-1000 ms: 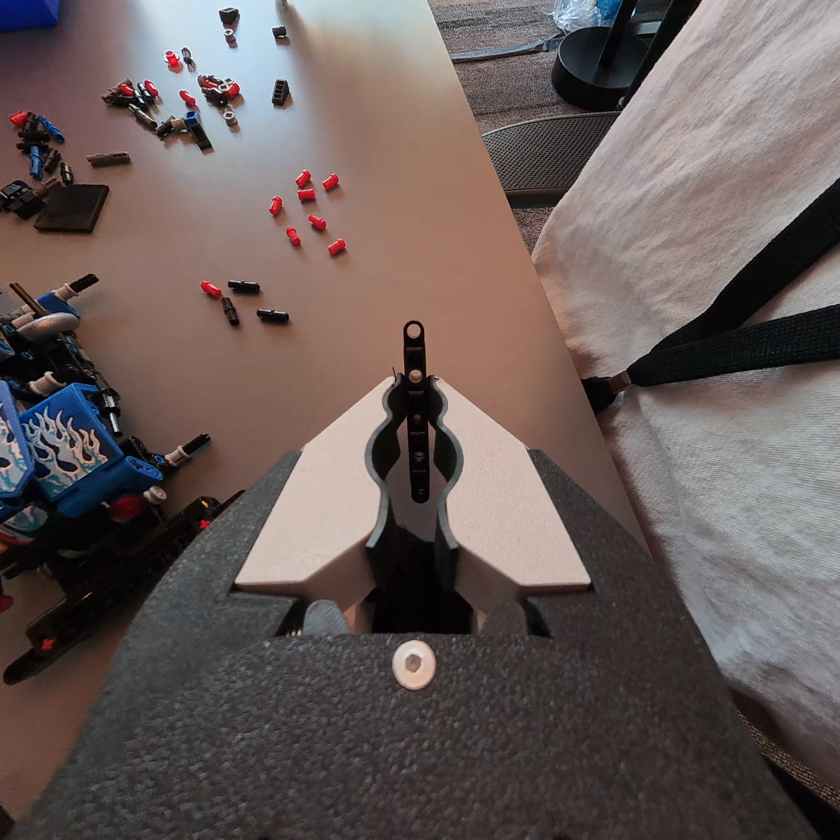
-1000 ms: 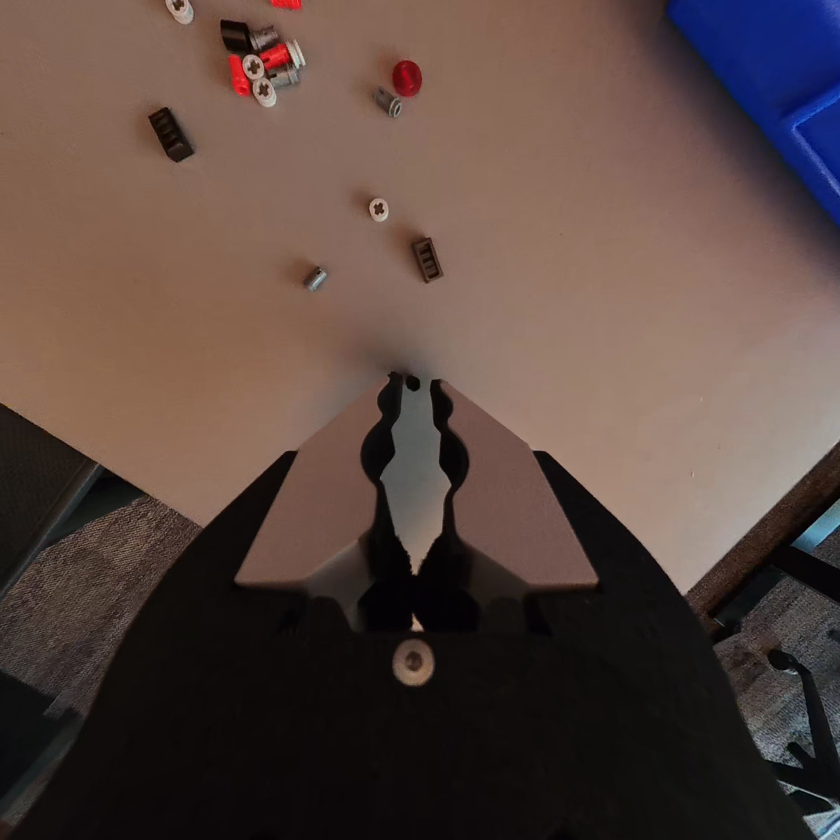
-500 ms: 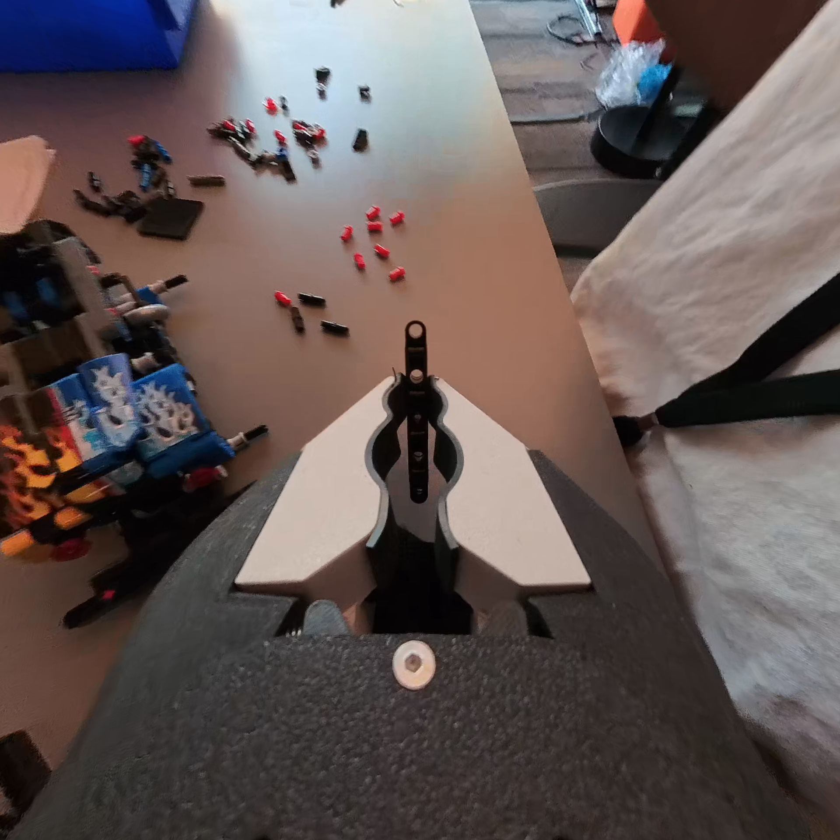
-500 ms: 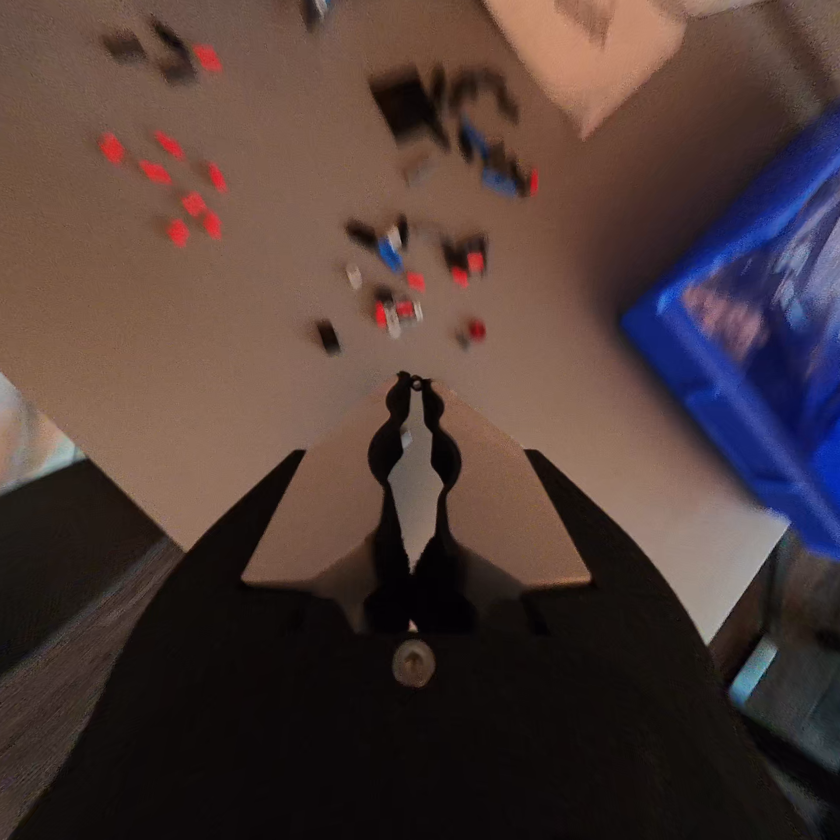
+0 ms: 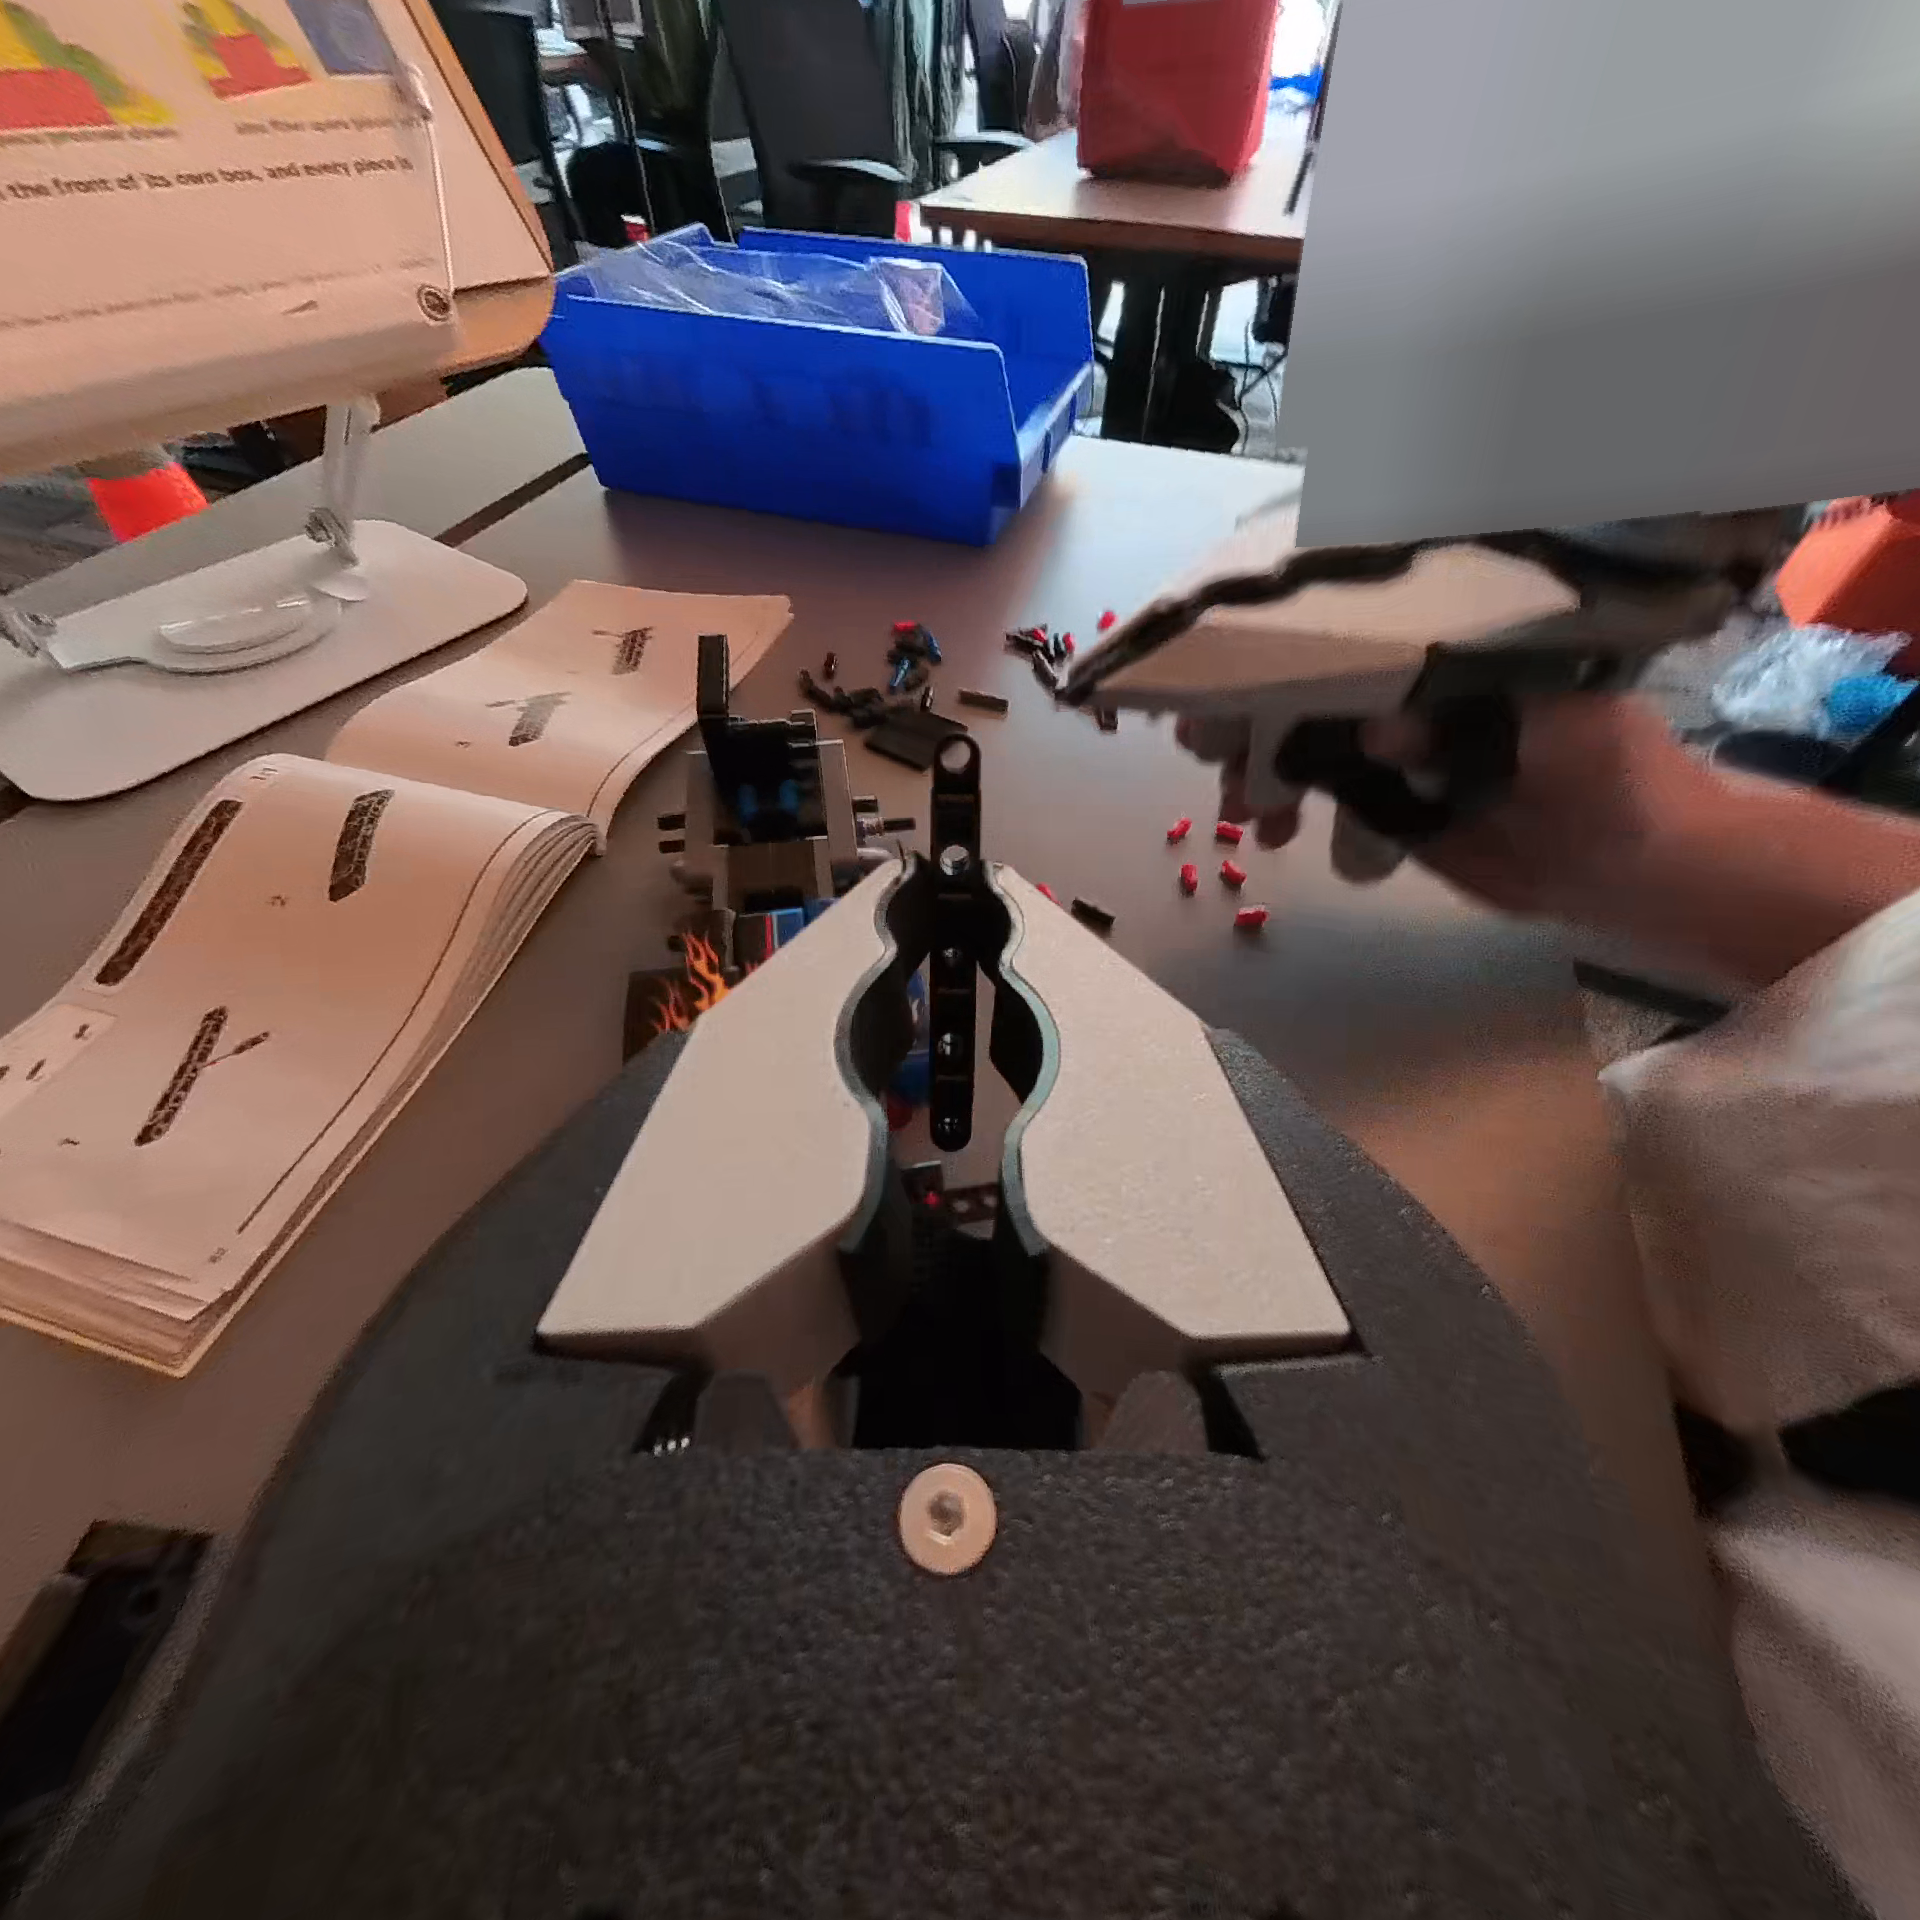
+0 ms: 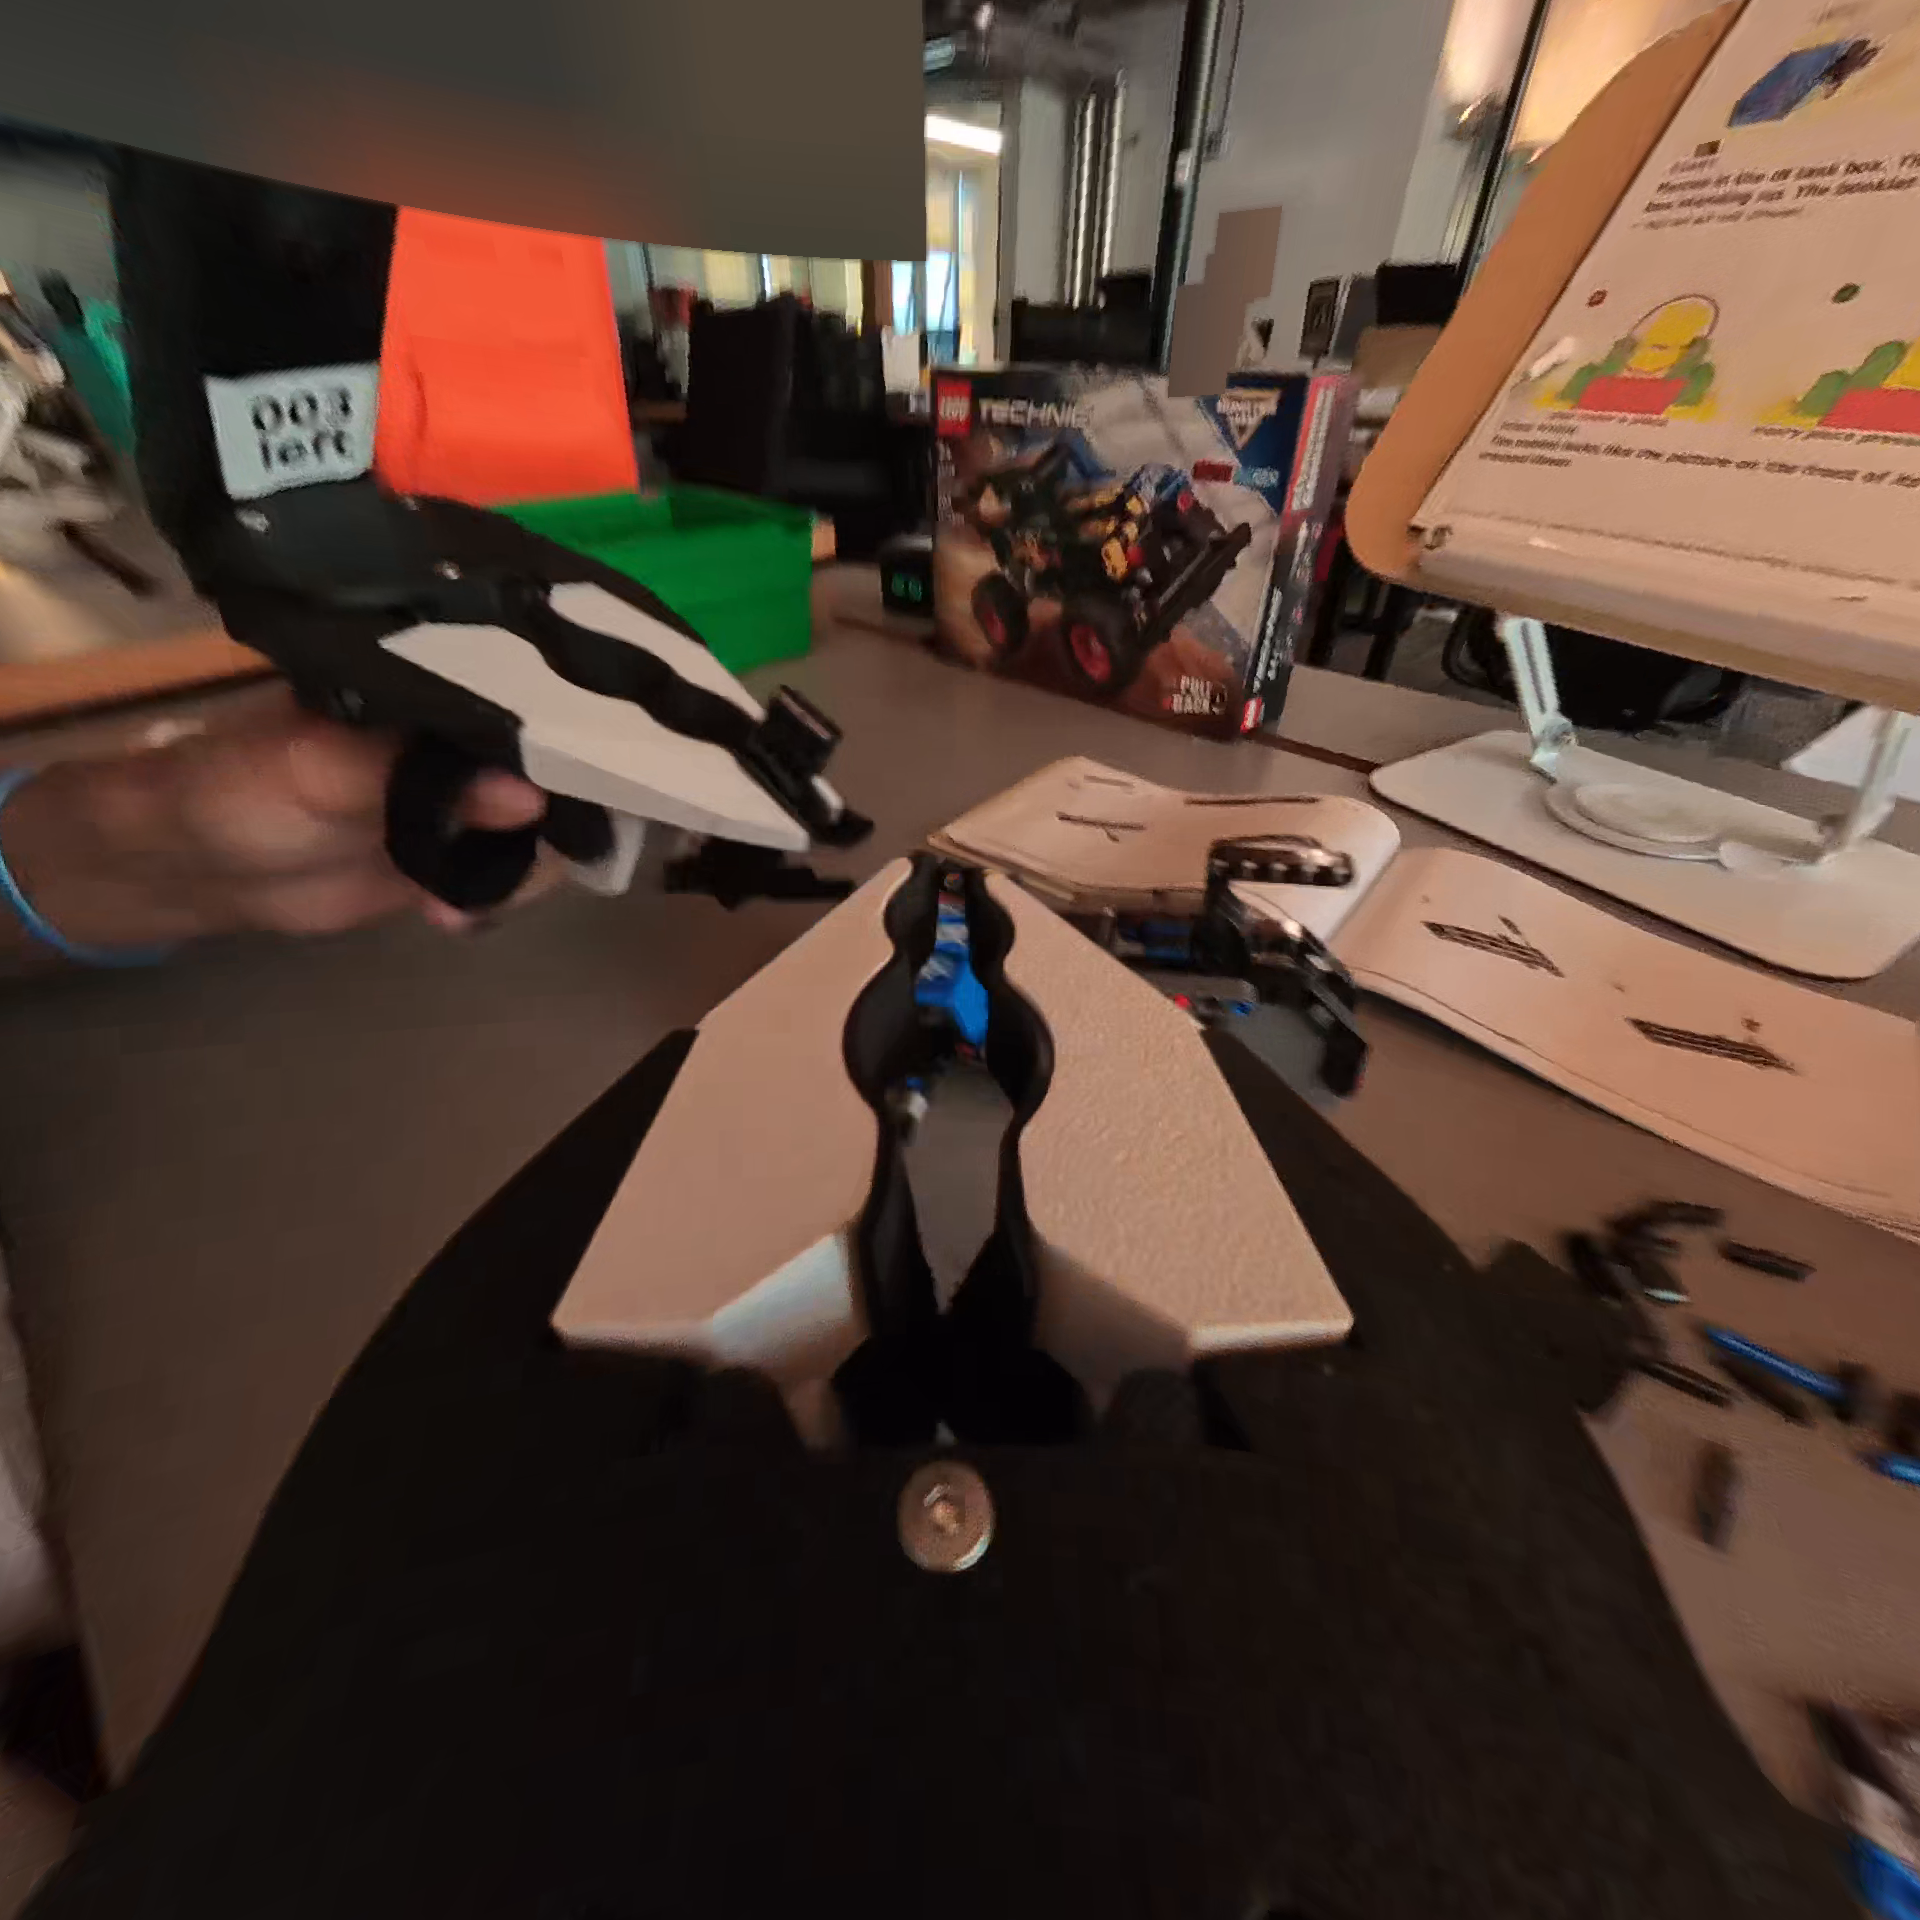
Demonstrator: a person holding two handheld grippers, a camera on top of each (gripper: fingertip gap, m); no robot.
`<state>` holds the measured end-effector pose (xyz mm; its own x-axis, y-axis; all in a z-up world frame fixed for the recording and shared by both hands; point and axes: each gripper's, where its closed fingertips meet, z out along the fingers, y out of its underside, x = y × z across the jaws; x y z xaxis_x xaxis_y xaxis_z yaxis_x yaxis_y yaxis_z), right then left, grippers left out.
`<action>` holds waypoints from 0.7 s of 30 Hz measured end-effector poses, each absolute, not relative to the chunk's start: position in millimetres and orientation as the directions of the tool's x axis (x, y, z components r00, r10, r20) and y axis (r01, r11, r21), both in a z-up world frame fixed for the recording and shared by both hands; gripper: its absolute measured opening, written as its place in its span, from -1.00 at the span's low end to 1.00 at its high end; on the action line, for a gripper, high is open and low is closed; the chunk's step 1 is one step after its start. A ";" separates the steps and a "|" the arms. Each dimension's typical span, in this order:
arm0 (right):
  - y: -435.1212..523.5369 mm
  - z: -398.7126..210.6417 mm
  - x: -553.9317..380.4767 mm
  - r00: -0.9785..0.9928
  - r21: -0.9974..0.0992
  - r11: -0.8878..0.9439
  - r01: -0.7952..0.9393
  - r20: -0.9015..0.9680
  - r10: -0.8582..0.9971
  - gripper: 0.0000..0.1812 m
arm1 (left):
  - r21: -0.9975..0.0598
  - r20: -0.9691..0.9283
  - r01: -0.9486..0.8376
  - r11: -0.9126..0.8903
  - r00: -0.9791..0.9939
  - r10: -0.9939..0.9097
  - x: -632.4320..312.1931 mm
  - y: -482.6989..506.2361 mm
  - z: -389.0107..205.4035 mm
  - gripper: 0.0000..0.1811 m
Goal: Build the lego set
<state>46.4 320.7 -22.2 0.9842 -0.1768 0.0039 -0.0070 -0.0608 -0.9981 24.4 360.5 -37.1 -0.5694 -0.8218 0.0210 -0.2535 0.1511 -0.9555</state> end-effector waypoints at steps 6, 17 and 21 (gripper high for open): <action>345.5 -14.2 28.4 0.948 -0.995 0.021 0.101 0.090 -0.304 -0.96 | -0.950 0.192 -0.310 -0.031 -0.506 -0.841 30.1 359.9 -35.3 -0.93; 330.4 9.3 9.0 0.985 -0.977 0.215 0.017 -0.020 -0.169 -0.95 | -0.869 0.494 -0.406 -0.282 -0.703 -0.511 5.6 322.6 -17.3 -0.94; 319.6 19.7 0.3 0.962 -0.925 0.271 -0.266 -0.238 0.132 -0.96 | -0.781 0.600 -0.470 -0.412 -0.747 -0.285 -6.3 321.5 1.1 -0.94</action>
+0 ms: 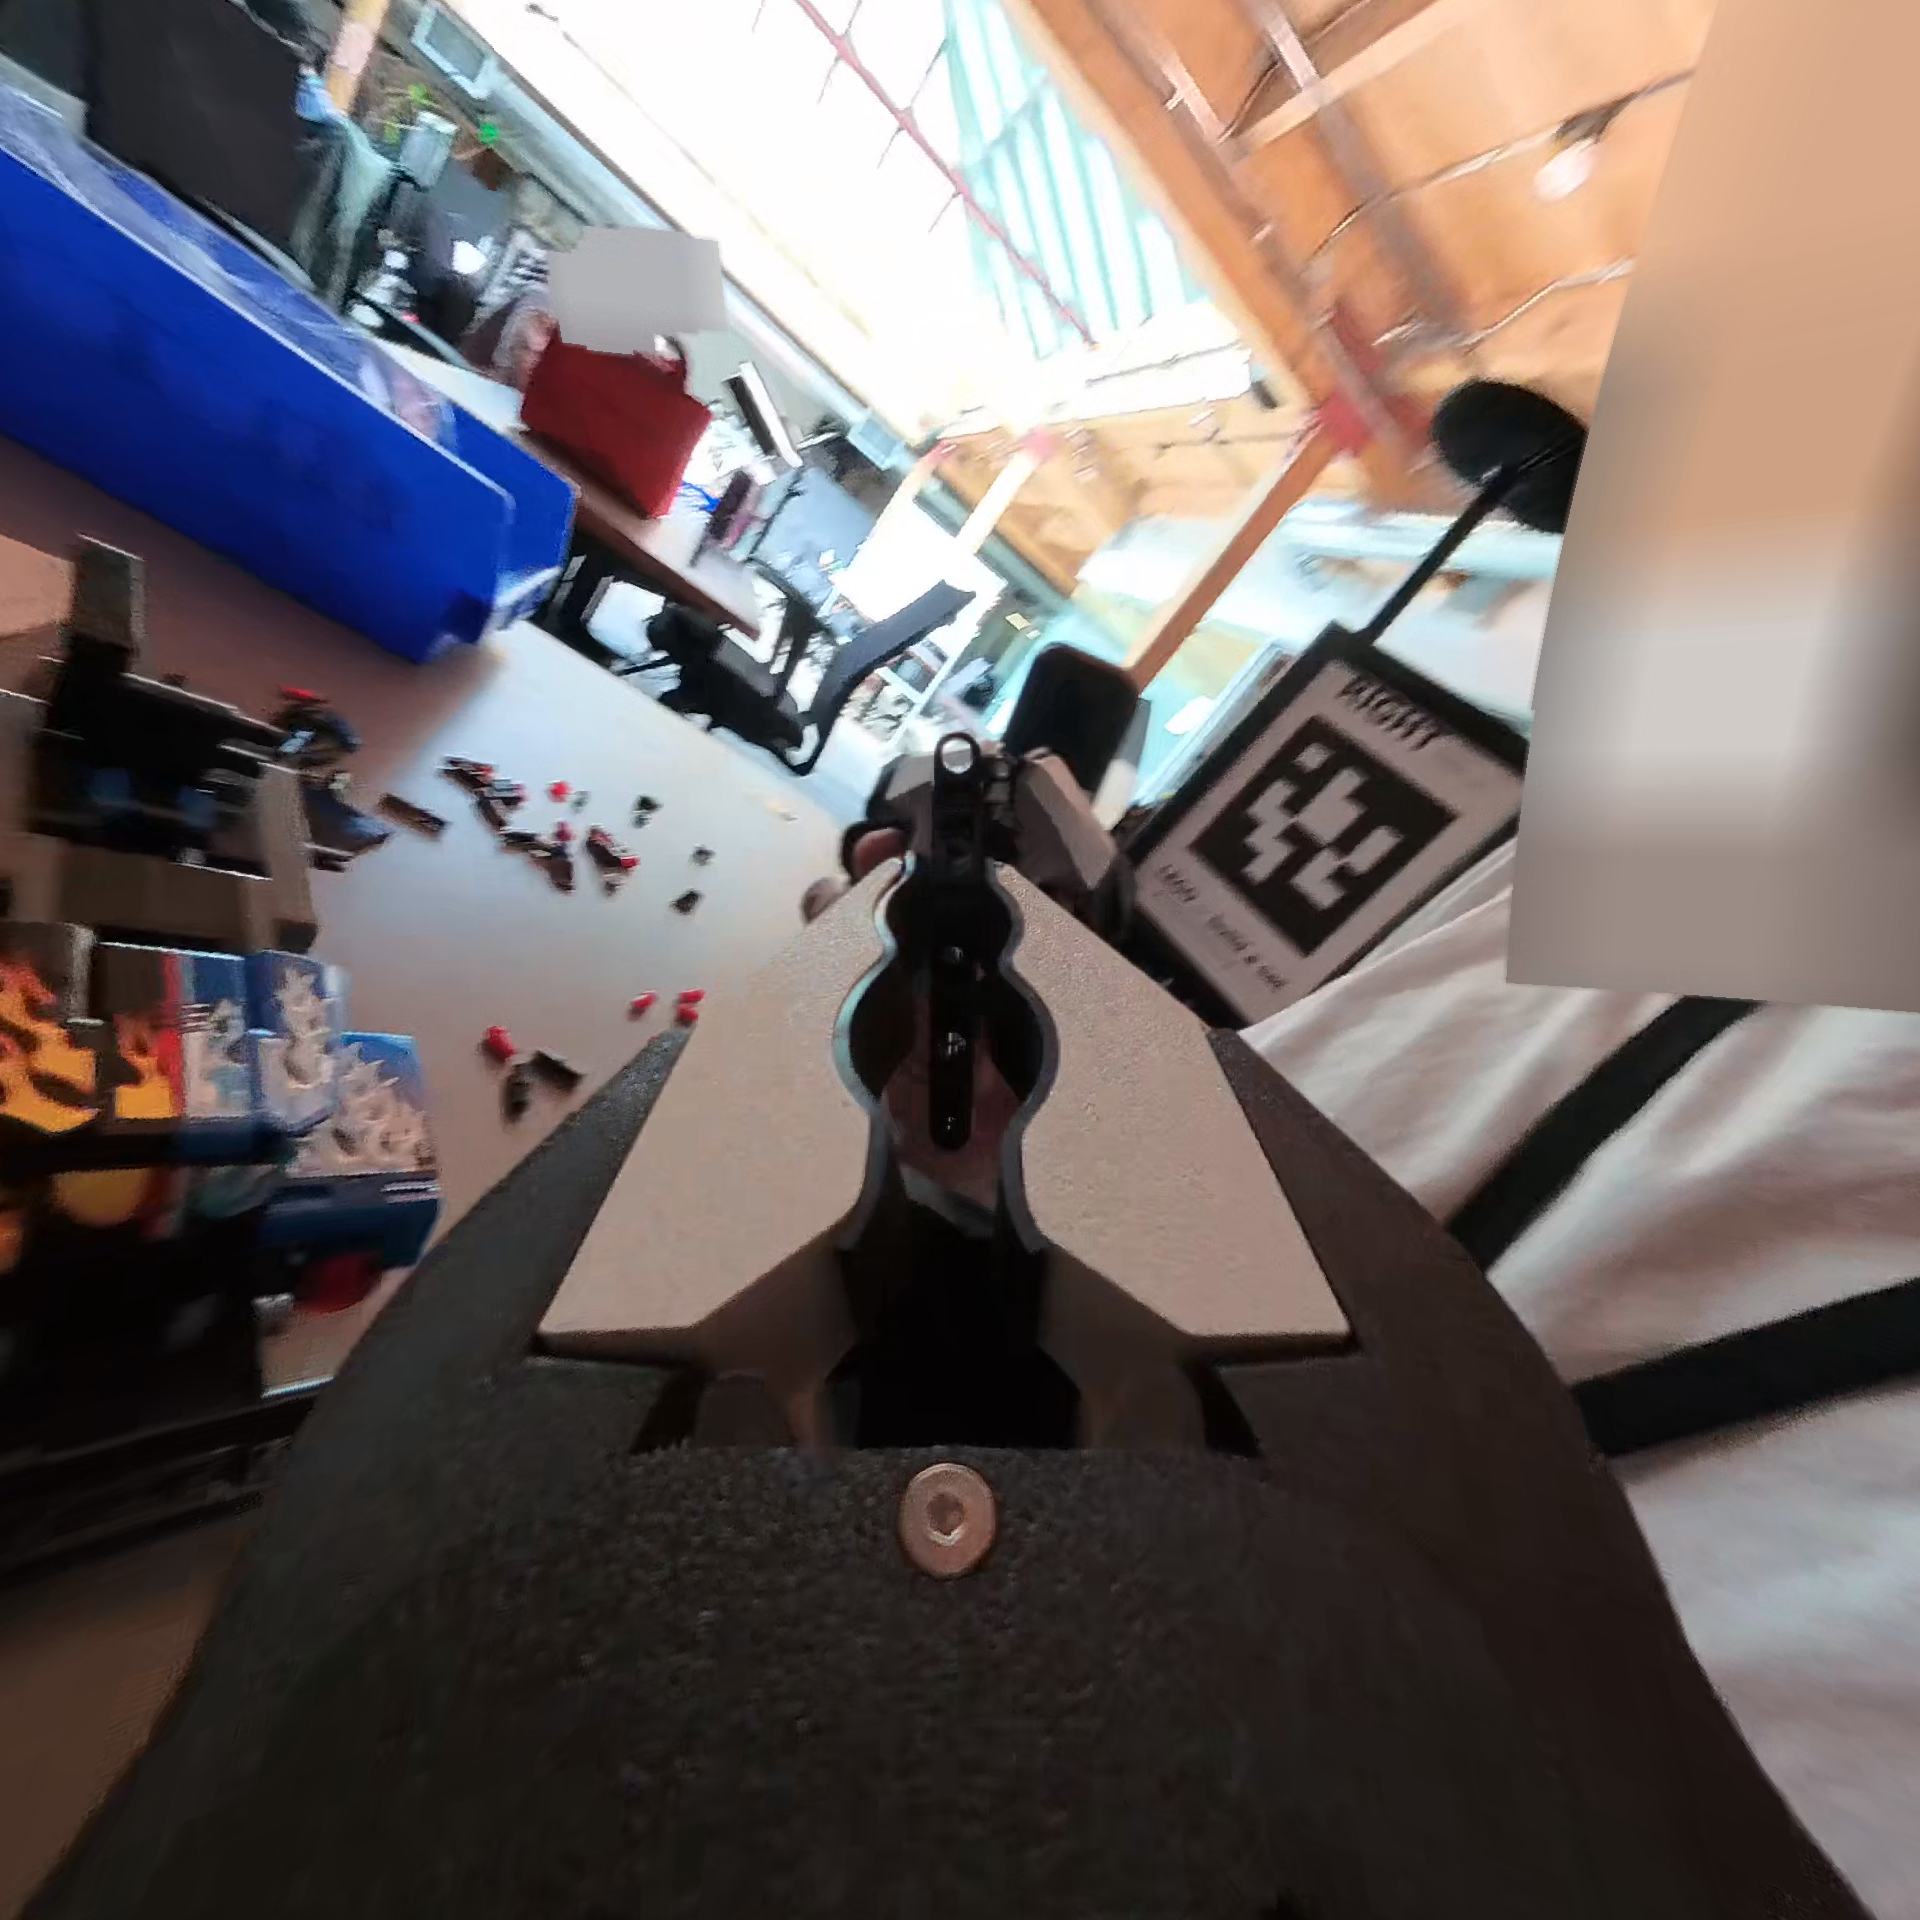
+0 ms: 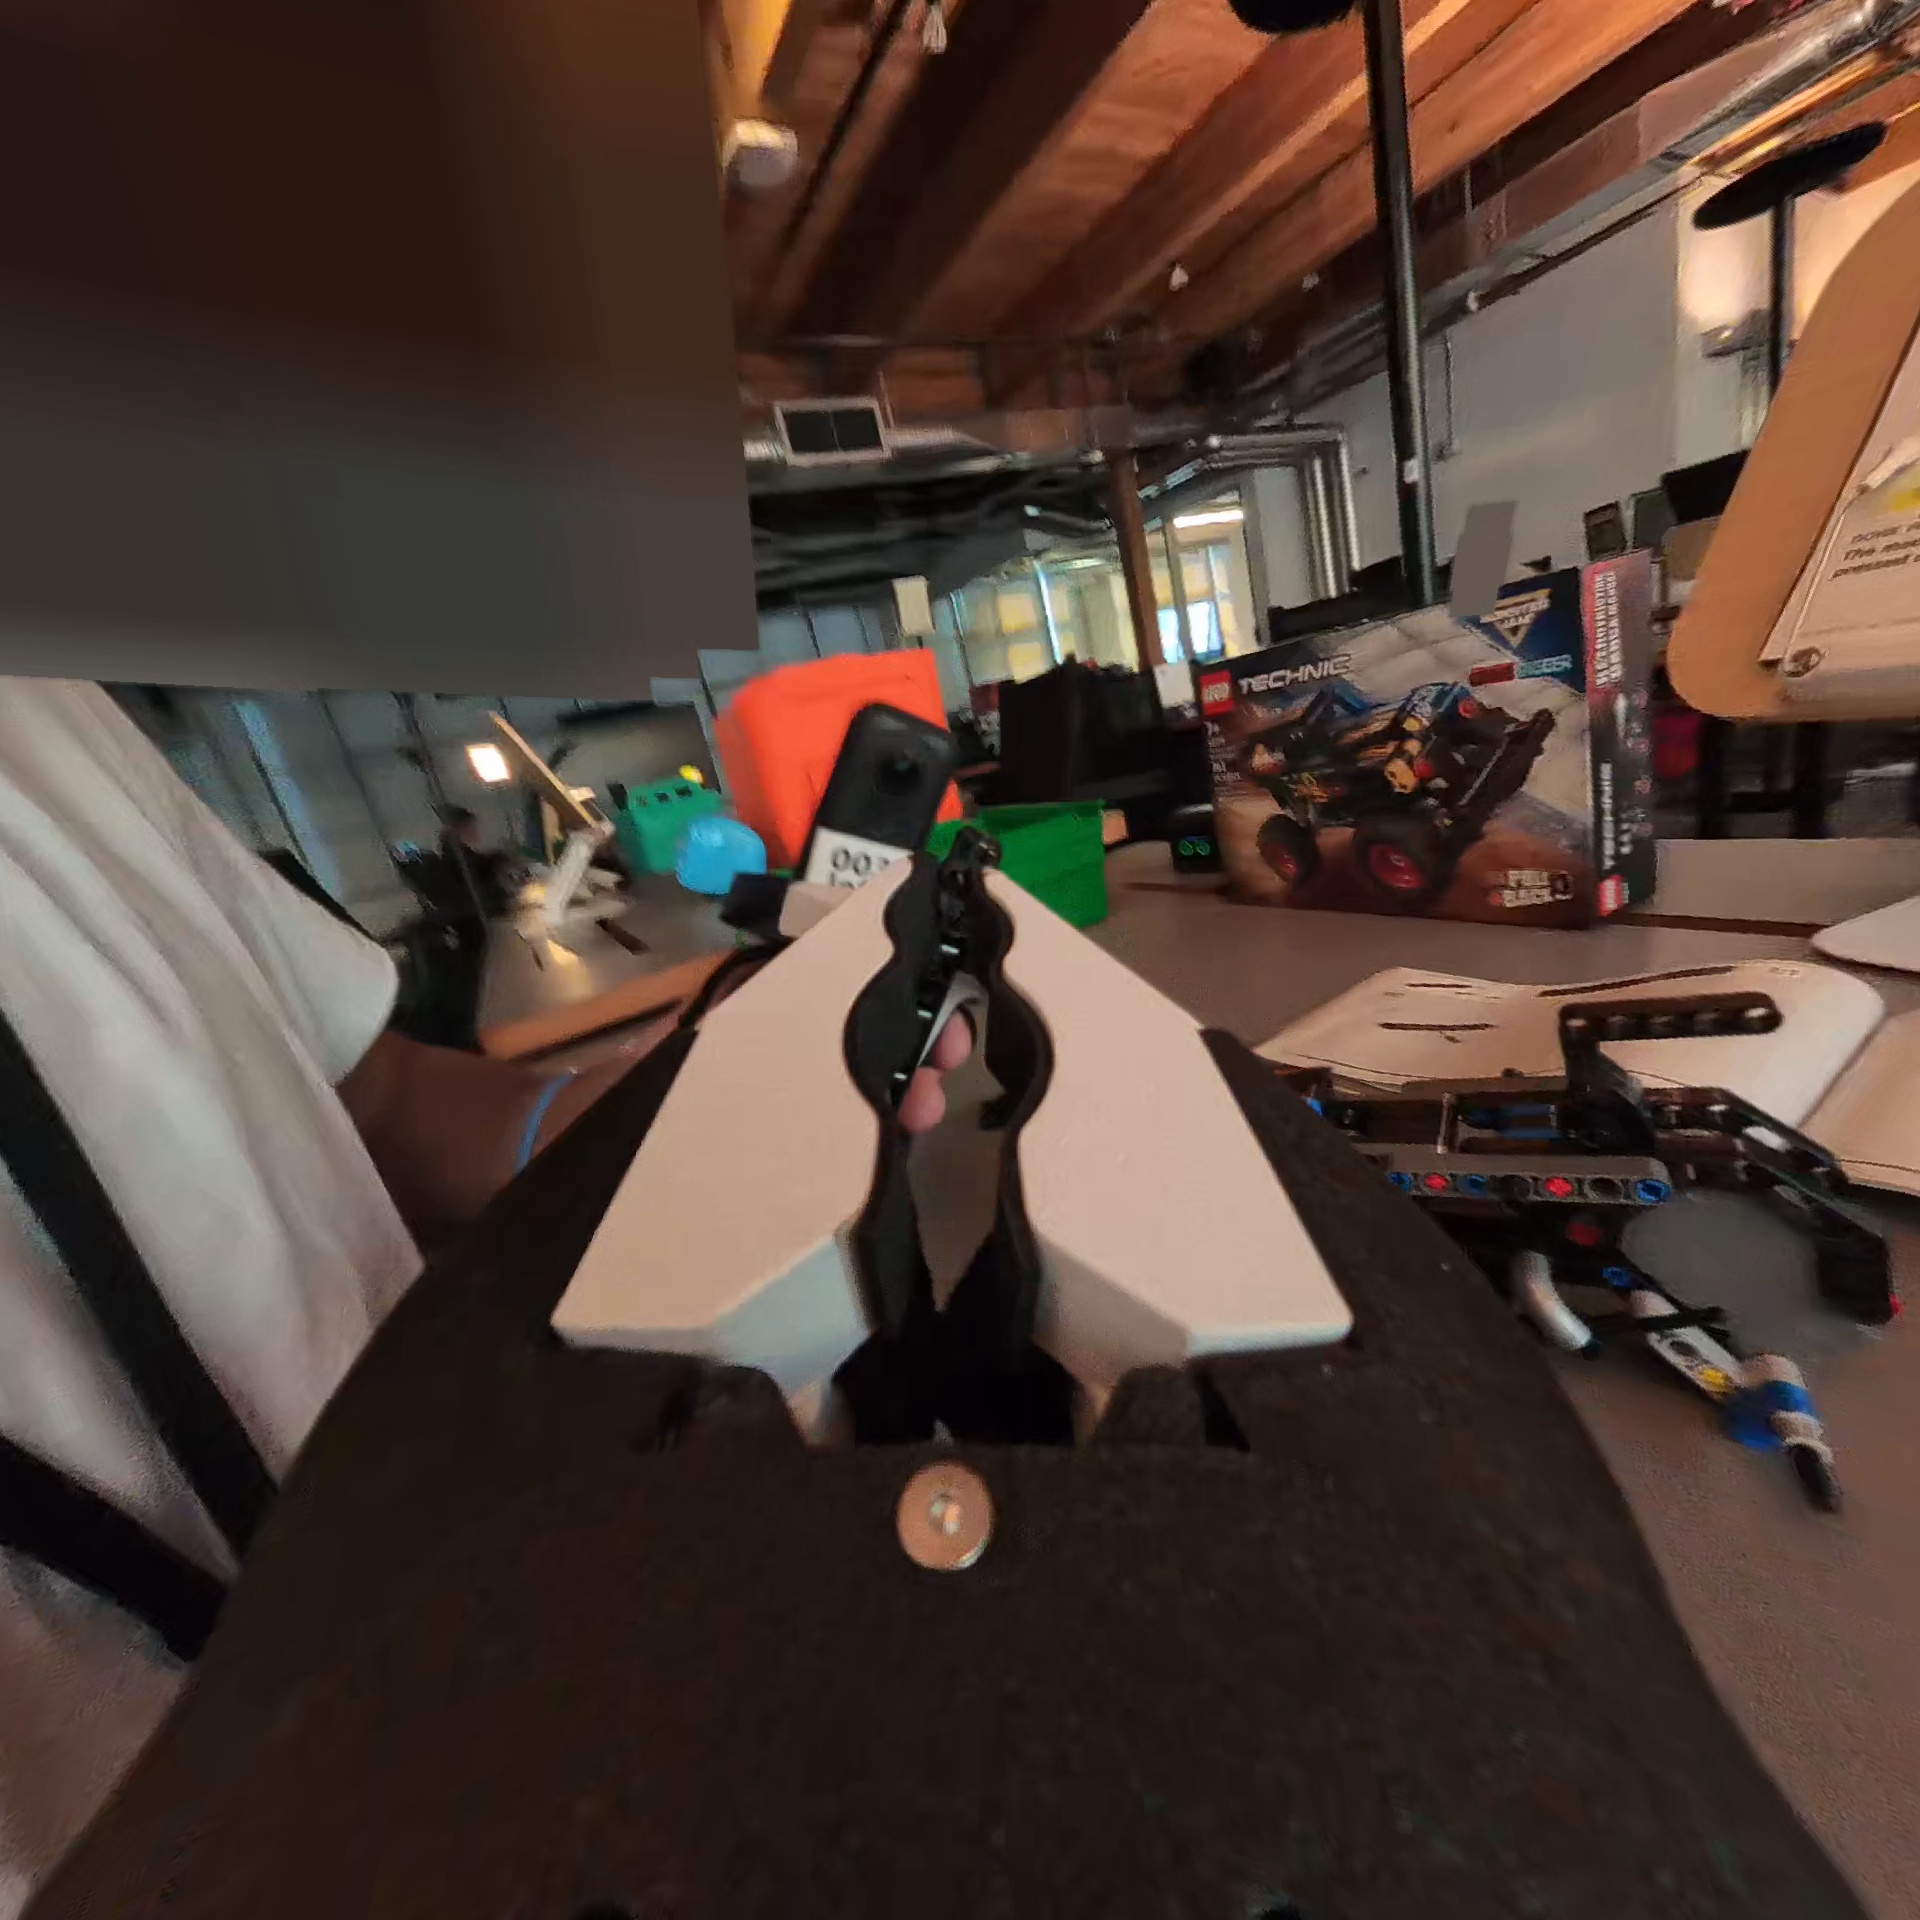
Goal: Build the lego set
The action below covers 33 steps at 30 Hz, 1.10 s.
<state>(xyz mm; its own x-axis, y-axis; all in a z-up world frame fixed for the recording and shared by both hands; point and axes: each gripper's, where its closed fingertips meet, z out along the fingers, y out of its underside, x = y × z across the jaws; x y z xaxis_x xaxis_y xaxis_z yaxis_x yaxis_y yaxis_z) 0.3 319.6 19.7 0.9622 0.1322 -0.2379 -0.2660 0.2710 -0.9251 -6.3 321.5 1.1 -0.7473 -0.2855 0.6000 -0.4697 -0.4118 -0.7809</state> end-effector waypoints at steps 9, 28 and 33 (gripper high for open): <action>326.3 15.8 -1.1 0.912 -0.880 0.249 -0.403 -0.363 0.194 -0.95 | -0.728 0.642 -0.550 -0.411 -0.756 -0.125 -19.1 310.8 4.4 -0.94; 329.5 11.0 -9.7 0.823 -0.800 0.238 -0.550 -0.472 0.315 -0.96 | -0.690 0.686 -0.611 -0.388 -0.724 -0.079 -21.0 307.4 -0.5 -0.94; 326.9 14.9 -9.5 0.826 -0.790 0.272 -0.549 -0.462 0.324 -0.96 | -0.679 0.686 -0.612 -0.407 -0.726 -0.053 -22.4 308.2 3.9 -0.94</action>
